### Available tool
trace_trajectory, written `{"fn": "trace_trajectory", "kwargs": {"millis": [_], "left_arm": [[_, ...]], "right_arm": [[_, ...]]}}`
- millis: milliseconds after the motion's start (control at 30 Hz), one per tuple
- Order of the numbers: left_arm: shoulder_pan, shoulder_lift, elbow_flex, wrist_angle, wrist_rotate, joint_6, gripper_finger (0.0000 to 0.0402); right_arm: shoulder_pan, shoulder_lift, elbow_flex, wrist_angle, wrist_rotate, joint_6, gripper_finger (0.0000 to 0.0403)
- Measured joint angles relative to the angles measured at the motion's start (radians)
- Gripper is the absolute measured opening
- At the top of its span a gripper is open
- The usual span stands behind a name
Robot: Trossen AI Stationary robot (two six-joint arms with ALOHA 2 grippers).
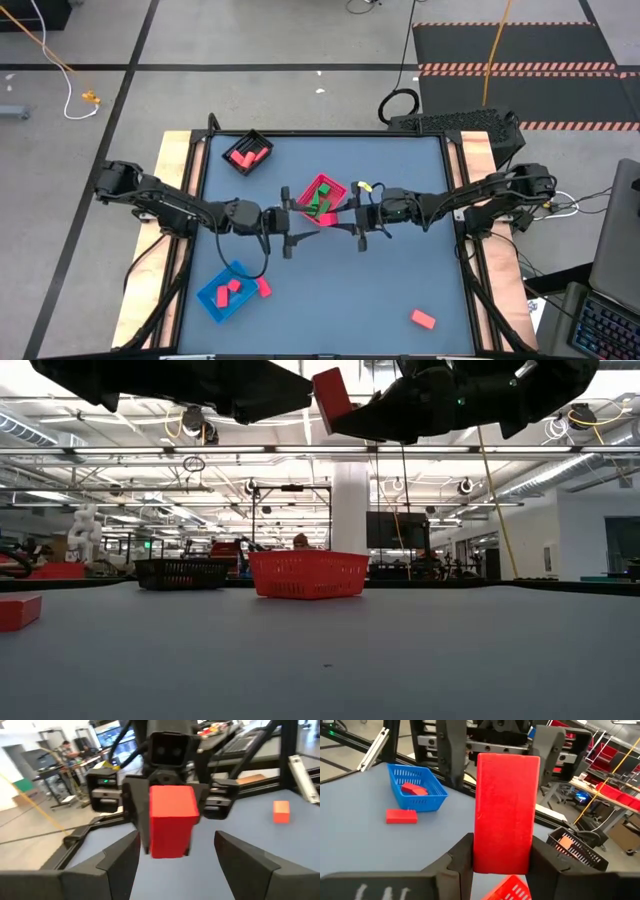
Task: Sort & place blocks by color
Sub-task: Put the red block into the blue bin
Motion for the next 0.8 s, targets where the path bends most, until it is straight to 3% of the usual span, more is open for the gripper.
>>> {"fn": "trace_trajectory", "kwargs": {"millis": [333, 800], "left_arm": [[-0.007, 0.007, 0.0, 0.022, 0.023, 0.024, 0.0257], [-0.002, 0.232, 0.008, 0.379, -0.038, 0.011, 0.0257]], "right_arm": [[0.0, 0.0, 0.0, 0.013, -0.003, 0.034, 0.0121], [0.013, 0.066, 0.0, 0.052, -0.005, 0.034, 0.0121]]}}
